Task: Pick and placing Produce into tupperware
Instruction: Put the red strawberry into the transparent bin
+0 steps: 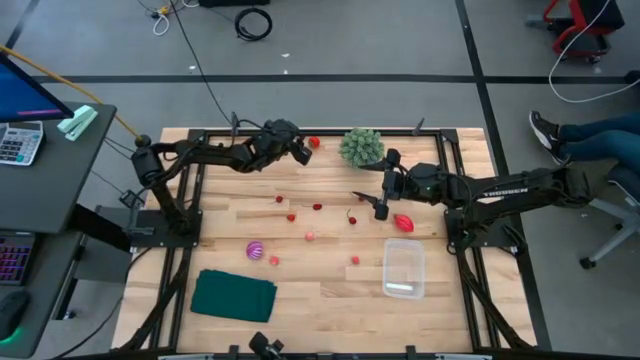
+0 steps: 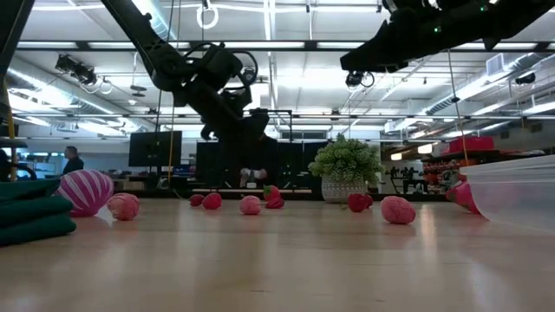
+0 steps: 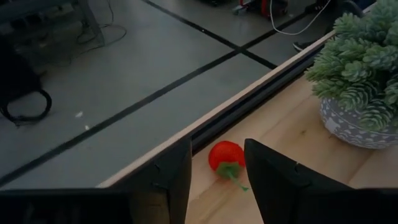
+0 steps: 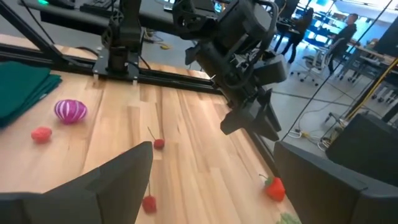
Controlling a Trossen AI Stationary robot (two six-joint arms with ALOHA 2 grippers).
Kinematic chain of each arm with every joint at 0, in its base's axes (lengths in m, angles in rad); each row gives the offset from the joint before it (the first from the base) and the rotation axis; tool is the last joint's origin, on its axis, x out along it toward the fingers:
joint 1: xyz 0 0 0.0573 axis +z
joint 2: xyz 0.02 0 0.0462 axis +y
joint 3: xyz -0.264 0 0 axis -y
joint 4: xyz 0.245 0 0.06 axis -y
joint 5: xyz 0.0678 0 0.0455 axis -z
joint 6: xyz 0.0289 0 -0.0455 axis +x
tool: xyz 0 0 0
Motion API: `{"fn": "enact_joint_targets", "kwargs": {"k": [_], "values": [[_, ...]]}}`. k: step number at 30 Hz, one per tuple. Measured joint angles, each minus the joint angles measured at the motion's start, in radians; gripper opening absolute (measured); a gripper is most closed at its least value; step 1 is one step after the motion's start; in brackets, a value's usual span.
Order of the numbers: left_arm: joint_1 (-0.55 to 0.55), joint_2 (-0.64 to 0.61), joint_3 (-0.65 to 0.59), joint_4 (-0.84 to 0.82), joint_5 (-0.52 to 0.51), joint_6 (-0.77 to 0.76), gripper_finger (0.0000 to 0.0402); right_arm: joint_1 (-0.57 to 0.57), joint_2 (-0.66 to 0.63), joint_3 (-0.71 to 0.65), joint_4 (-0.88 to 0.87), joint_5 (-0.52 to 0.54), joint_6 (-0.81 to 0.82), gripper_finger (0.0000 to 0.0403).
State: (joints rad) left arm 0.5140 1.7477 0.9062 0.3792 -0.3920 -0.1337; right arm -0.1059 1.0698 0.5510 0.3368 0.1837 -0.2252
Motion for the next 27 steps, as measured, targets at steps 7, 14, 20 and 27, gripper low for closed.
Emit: {"fn": "enact_joint_targets", "kwargs": {"k": [7, 14, 20, 27], "values": [[0.000, 0.034, 0.000, 0.017, -0.004, -0.044, 0.0144, 0.000, 0.000, 0.000, 0.000, 0.000, 0.041, 0.0344], [0.003, 0.083, 0.014, 0.084, -0.003, -0.042, 0.0133, -0.002, 0.000, 0.000, 0.000, -0.001, 0.041, 0.0344], [0.018, 0.087, 0.197, -0.262, 0.017, -0.017, 0.0134, -0.017, 0.000, 0.000, 0.000, -0.002, 0.040, 0.0344], [0.017, 0.087, 0.264, -0.378, 0.020, -0.049, 0.0137, -0.051, 0.000, 0.000, 0.000, 0.000, 0.047, 0.0344]]}}
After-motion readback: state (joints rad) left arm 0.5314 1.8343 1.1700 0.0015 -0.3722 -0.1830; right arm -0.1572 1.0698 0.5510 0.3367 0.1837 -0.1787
